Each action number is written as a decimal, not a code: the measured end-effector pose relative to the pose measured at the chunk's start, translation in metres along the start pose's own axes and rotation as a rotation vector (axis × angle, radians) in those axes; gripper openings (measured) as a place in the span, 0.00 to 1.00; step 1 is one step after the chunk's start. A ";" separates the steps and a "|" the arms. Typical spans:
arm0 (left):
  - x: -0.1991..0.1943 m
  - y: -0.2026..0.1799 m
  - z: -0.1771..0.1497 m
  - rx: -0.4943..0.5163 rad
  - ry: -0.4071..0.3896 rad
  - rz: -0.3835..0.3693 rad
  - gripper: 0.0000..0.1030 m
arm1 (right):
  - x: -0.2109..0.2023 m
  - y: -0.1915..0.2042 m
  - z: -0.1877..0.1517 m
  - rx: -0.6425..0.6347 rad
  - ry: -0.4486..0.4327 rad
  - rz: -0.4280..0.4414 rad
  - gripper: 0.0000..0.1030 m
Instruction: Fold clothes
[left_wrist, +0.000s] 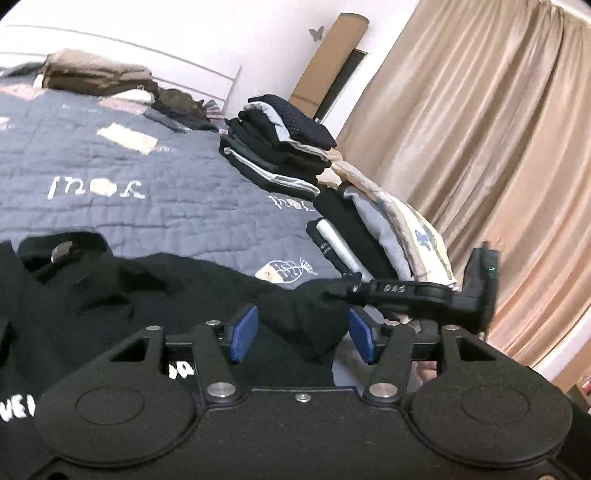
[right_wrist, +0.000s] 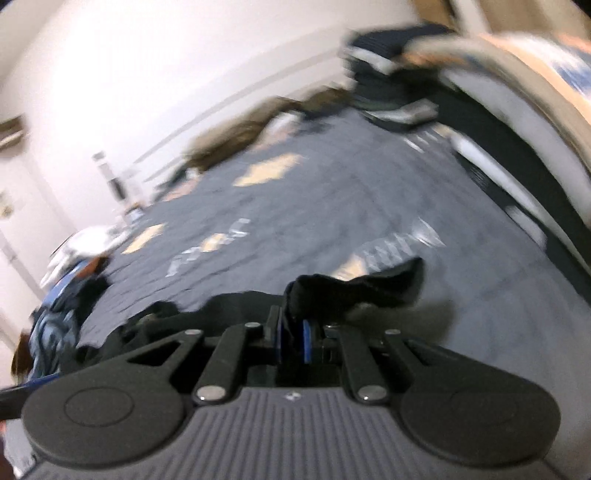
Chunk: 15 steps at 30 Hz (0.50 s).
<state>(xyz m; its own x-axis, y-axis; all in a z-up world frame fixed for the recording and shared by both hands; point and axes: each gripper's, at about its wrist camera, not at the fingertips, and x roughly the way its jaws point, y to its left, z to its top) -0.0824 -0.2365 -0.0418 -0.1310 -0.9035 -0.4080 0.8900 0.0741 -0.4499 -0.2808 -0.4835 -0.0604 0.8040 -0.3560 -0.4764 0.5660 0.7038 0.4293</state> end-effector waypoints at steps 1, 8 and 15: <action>-0.001 0.006 -0.004 -0.005 0.003 0.008 0.53 | -0.001 0.008 0.000 -0.043 -0.009 0.027 0.10; -0.003 0.040 -0.008 -0.085 0.010 0.070 0.53 | 0.007 0.075 -0.022 -0.398 0.032 0.187 0.10; -0.007 0.043 -0.005 -0.078 0.003 0.082 0.53 | 0.045 0.115 -0.073 -0.714 0.333 0.191 0.12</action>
<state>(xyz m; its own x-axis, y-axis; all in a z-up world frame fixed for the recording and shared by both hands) -0.0454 -0.2247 -0.0619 -0.0601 -0.8918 -0.4484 0.8610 0.1810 -0.4754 -0.1928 -0.3736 -0.0885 0.7151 -0.0674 -0.6957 0.0809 0.9966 -0.0133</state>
